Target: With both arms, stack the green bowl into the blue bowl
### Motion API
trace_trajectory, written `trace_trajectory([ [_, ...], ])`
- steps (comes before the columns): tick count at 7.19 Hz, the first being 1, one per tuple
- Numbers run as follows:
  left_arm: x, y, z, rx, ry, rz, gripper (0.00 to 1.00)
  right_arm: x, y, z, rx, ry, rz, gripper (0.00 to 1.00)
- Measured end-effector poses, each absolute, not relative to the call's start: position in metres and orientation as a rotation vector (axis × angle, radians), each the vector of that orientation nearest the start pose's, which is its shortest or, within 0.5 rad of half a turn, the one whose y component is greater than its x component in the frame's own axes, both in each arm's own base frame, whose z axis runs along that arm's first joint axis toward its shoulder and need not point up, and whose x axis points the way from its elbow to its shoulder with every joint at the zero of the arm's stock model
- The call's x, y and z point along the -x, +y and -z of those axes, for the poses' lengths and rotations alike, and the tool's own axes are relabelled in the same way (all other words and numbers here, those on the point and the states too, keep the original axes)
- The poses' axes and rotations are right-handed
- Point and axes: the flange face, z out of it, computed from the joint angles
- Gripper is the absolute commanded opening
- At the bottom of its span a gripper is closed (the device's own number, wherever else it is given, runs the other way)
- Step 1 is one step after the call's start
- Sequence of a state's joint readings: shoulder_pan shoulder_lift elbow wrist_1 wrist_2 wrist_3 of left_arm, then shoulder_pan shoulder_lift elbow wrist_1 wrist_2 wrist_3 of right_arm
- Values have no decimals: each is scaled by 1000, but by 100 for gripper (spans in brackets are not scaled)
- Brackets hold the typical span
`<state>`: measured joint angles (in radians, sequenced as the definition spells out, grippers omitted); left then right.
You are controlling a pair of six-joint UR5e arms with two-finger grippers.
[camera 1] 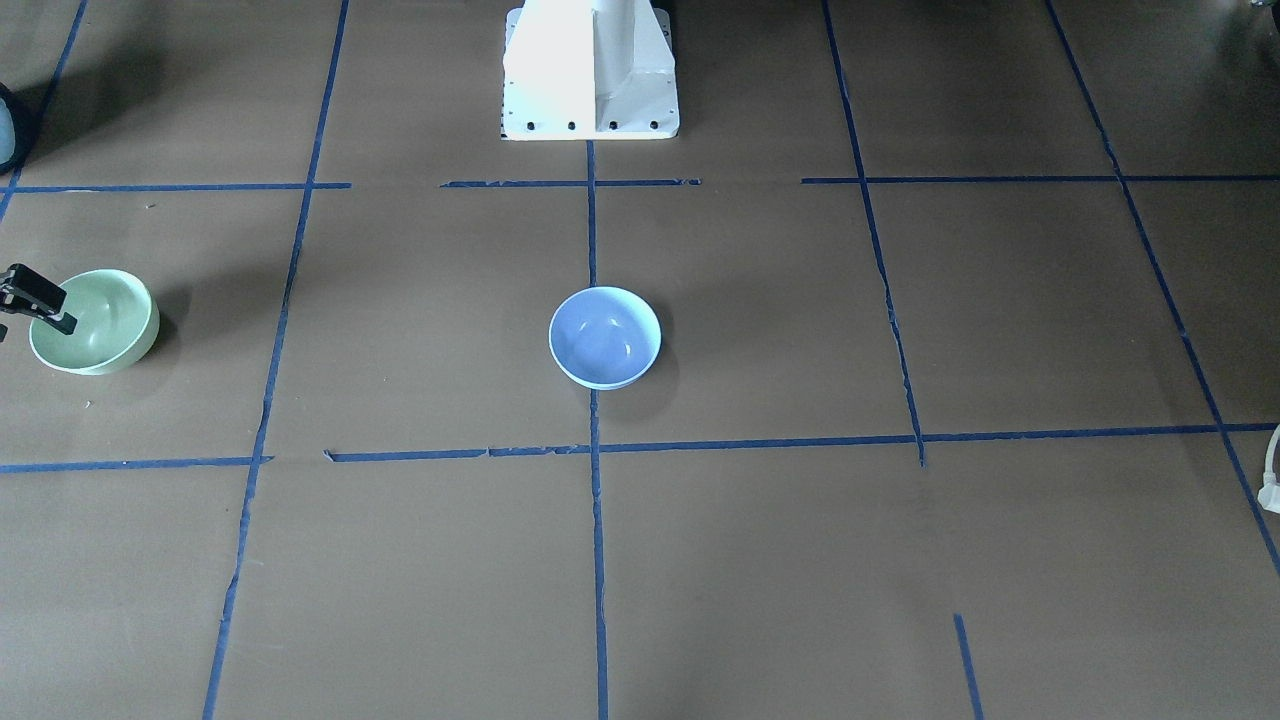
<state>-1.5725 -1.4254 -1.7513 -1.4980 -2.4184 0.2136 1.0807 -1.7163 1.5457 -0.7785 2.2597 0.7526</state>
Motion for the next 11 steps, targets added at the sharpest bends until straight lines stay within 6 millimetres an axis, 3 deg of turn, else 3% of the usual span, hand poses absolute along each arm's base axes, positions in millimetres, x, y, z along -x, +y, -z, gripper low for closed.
trace_trajectory([
  [2,59,-428,-639,-25,846,-117,100,157,-441,-639,-103,-899,-43,0],
  [3,59,-429,-639,-16,846,-96,100,166,-458,-612,-93,-922,-84,0],
  [4,59,-429,-638,-13,846,-86,100,186,-484,-565,-71,-942,-138,0],
  [6,58,-431,-635,-9,846,-70,100,256,-522,-436,-1,-977,-226,0],
  [8,57,-433,-633,-11,847,-68,100,356,-521,-300,73,-981,-330,0],
  [9,57,-433,-633,-11,846,-67,100,410,-511,-248,86,-965,-388,0],
  [10,57,-434,-632,-11,847,-67,100,460,-500,-210,91,-950,-444,0],
  [11,57,-434,-632,-12,847,-68,100,504,-483,-189,88,-933,-480,0],
])
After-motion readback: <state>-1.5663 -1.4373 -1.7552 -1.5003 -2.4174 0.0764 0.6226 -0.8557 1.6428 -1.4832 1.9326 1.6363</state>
